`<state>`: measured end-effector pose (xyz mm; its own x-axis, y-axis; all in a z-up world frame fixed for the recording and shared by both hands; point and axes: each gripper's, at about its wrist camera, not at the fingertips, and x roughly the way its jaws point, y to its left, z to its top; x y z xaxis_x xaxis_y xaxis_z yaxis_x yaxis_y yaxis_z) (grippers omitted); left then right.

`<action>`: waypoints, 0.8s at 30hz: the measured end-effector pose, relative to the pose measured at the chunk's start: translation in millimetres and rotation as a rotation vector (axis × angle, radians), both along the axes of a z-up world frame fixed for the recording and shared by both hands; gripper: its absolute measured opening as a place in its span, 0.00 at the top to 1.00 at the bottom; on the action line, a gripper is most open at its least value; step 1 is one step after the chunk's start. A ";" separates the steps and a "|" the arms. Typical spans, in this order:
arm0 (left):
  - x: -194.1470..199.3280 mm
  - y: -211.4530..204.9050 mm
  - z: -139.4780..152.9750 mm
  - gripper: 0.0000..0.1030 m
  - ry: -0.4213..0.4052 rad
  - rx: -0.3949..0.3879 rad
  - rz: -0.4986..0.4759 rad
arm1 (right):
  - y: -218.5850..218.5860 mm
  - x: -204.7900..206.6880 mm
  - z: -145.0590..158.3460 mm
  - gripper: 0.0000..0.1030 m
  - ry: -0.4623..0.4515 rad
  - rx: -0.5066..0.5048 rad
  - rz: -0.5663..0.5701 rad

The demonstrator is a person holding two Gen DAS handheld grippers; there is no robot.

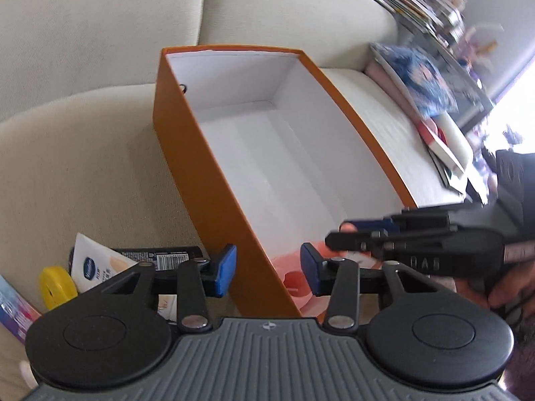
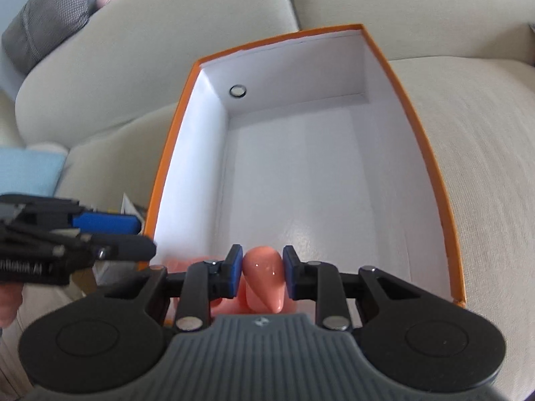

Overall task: Organize rigid objects
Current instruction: 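Lower the cup into the box with the left tool while the right tool drops the bottle in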

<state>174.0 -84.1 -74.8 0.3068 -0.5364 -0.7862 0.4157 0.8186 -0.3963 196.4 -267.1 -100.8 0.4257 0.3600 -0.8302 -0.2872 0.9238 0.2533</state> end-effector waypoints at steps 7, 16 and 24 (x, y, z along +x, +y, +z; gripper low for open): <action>4.4 5.4 -4.4 0.54 0.019 -0.027 0.039 | 6.3 9.1 0.1 0.74 0.070 -0.030 0.063; 3.8 3.7 -5.5 0.54 0.014 -0.016 0.039 | 11.7 12.4 -3.8 0.73 0.096 -0.065 0.086; -1.9 12.3 2.2 0.54 -0.013 0.002 0.062 | 22.4 -3.6 -2.4 0.72 0.068 -0.142 0.102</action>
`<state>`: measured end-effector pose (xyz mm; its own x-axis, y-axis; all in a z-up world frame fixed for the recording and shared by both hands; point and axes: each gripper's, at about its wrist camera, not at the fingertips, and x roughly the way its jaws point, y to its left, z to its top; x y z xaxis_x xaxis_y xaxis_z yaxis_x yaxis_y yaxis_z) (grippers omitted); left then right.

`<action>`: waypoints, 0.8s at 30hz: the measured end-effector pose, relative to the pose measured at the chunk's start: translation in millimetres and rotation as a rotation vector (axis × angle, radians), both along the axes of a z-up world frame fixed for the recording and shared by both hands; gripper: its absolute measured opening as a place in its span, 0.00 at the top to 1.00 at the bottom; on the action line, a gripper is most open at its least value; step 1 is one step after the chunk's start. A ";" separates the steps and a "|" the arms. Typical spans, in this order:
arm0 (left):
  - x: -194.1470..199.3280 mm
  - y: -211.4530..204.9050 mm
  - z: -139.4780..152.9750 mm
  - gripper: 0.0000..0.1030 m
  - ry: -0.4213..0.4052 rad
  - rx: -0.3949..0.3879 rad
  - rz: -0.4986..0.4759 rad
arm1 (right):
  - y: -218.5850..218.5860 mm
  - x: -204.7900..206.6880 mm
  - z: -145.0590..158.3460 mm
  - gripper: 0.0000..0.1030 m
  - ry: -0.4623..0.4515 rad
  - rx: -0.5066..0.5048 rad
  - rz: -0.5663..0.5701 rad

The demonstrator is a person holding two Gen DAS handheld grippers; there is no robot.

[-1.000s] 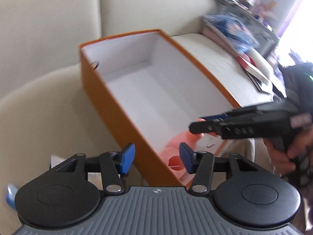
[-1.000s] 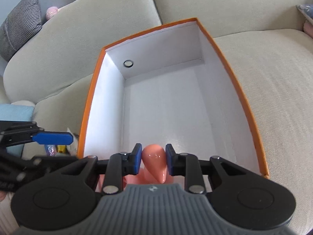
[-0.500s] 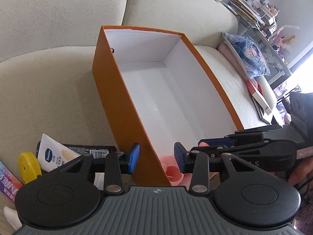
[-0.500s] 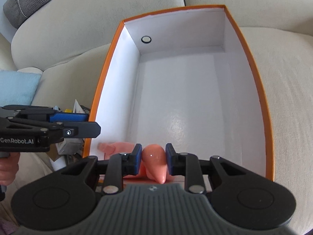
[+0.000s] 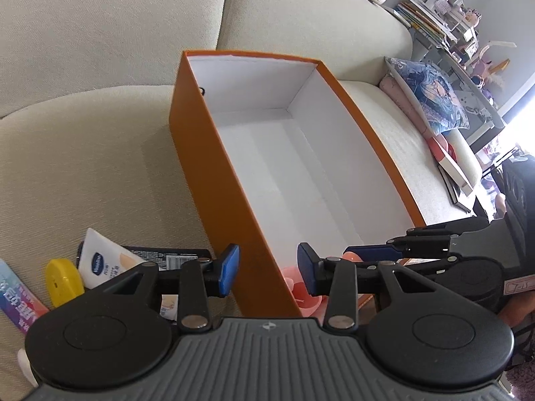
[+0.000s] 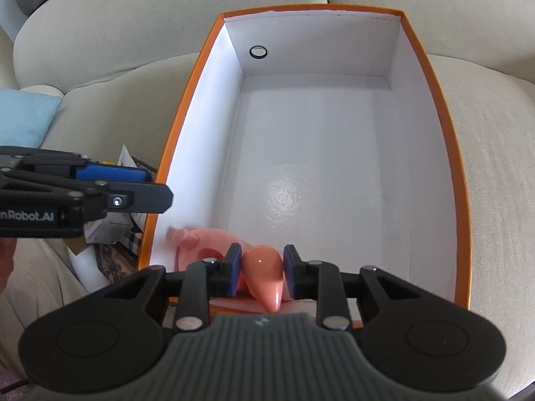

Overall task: Organize rigid objects
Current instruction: 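Lower the cup into the box with the left tool while the right tool drops the bottle in, then move both open tools back to the pile of items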

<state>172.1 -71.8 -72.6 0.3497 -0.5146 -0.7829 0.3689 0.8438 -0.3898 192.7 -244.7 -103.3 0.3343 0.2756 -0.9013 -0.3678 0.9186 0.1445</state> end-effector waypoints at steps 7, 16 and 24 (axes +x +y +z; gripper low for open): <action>-14.6 30.1 20.4 0.54 -0.028 -0.011 0.084 | 4.1 -14.6 17.4 0.54 -0.081 -0.027 -0.008; -45.0 84.9 43.7 0.55 -0.061 0.046 0.220 | 32.7 -44.3 57.1 0.53 -0.242 0.111 0.021; -73.5 117.0 30.3 0.55 -0.056 0.170 0.250 | 98.1 -65.9 50.3 0.59 -0.243 0.185 0.137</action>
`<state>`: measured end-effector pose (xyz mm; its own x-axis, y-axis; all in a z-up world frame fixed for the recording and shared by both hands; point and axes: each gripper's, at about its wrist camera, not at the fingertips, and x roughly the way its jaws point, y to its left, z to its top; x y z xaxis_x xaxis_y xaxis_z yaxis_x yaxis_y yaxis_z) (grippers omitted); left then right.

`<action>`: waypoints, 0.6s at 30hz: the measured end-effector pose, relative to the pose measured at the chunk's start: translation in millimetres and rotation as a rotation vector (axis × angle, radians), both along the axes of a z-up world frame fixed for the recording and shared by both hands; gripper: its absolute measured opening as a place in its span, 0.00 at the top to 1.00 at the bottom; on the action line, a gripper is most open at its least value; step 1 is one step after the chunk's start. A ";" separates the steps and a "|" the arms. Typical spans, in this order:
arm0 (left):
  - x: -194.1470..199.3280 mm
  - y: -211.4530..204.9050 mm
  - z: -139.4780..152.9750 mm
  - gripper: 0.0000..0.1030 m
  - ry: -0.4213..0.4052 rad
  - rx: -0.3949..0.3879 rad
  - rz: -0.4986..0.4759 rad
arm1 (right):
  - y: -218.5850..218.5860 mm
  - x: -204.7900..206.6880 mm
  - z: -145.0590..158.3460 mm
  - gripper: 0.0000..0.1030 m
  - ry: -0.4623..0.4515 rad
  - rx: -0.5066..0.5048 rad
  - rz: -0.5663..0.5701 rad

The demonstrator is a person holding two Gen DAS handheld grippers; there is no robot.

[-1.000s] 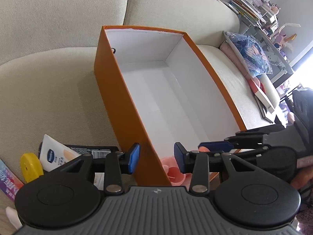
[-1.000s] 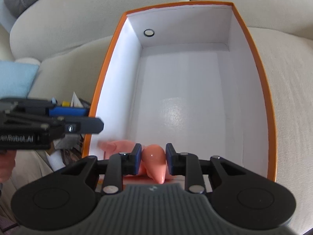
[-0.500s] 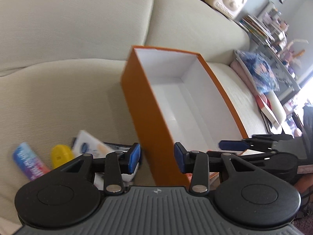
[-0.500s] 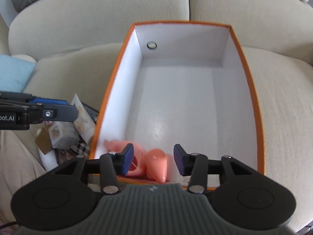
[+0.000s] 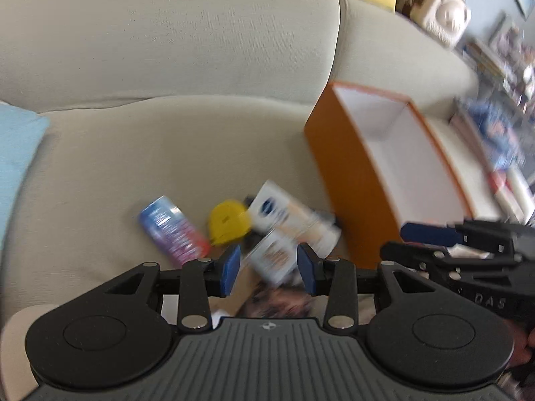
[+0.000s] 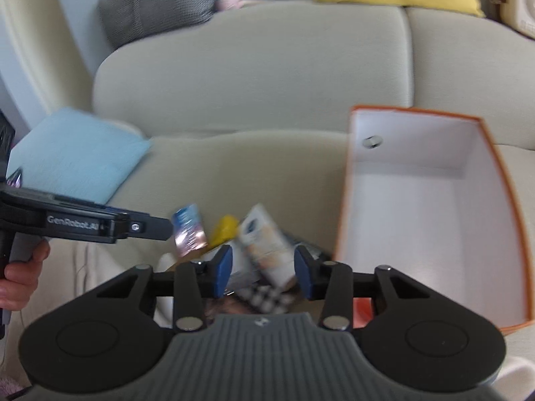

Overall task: Organize rigid objects
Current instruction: 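Move both open tools back to the pile of items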

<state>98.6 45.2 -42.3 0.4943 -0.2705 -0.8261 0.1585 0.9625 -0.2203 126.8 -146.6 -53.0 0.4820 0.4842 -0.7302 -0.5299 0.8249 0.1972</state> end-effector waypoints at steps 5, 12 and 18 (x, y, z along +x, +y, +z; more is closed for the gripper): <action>-14.1 -5.3 -28.8 0.55 -0.001 0.145 -0.082 | 34.9 -9.0 -35.6 0.59 0.061 -0.051 0.040; -11.5 -20.5 -58.4 0.43 -0.010 0.266 -0.208 | 56.9 6.5 -64.3 0.61 0.106 -0.103 0.025; -7.8 -37.7 -79.4 0.40 0.018 0.387 -0.291 | 60.9 12.6 -67.4 0.59 0.103 -0.132 0.036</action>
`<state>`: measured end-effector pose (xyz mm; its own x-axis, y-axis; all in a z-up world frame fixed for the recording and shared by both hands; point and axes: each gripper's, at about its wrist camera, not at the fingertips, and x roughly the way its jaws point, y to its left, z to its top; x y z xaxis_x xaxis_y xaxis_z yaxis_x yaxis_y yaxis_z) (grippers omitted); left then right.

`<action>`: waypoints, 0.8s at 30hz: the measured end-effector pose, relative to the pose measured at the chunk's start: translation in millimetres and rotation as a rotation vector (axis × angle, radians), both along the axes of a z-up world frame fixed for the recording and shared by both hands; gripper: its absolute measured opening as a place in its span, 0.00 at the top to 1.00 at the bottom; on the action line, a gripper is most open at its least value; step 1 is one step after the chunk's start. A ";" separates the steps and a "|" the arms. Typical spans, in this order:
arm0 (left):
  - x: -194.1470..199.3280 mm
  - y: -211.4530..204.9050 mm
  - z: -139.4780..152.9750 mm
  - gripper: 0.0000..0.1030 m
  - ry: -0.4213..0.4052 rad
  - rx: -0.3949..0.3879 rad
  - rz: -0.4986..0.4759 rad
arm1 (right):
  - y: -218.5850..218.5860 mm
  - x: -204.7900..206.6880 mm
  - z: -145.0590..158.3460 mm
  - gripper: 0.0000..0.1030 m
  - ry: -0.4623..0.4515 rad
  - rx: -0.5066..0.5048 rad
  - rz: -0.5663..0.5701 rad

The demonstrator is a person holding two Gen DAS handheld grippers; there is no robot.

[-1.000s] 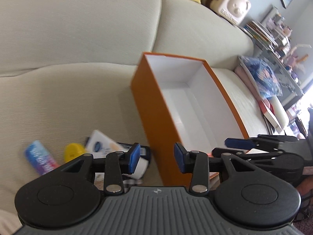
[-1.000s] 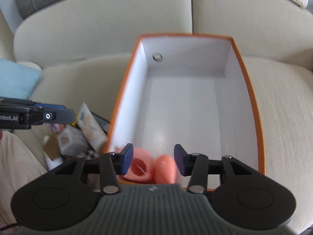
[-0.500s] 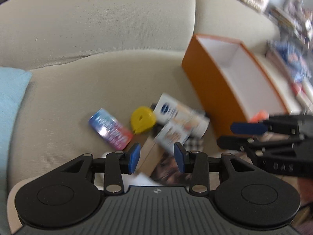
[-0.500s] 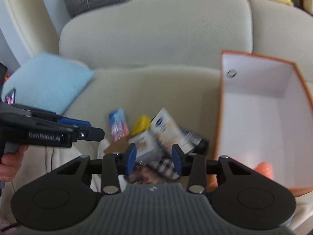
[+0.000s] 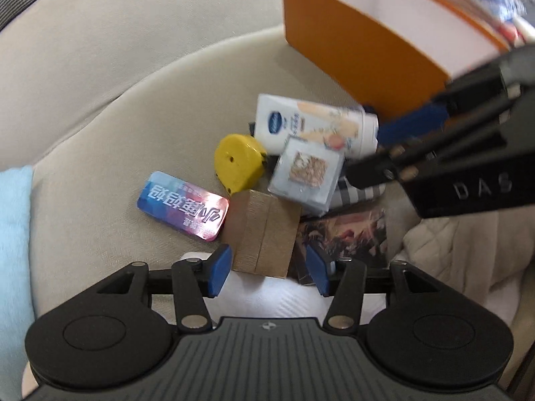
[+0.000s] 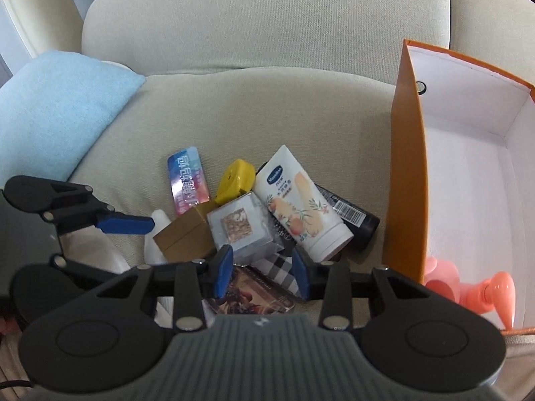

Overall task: Organize rigid objects
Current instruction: 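Move both open tools back to the pile of items, then grasp the brown cardboard cube with the left tool while the right tool grasps the clear cube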

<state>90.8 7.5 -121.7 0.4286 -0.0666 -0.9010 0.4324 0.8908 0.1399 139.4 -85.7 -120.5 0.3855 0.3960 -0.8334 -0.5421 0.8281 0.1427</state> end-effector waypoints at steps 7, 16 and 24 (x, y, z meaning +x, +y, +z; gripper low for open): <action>11.4 -17.0 -15.8 0.36 -0.016 0.117 -0.021 | 17.0 13.2 -7.0 0.48 0.006 -0.024 0.056; 19.0 17.1 -6.8 0.48 0.041 -0.062 0.105 | 31.6 24.0 -19.9 0.42 0.034 -0.037 0.160; 25.0 57.3 -0.3 0.48 0.128 -0.299 0.293 | 38.7 47.2 -22.7 0.42 0.080 -0.010 0.140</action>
<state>115.8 64.8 -122.0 0.3545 -0.2246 -0.9077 0.1522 0.9716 -0.1810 186.6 -47.0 -143.1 0.2592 0.4331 -0.8633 -0.6395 0.7468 0.1827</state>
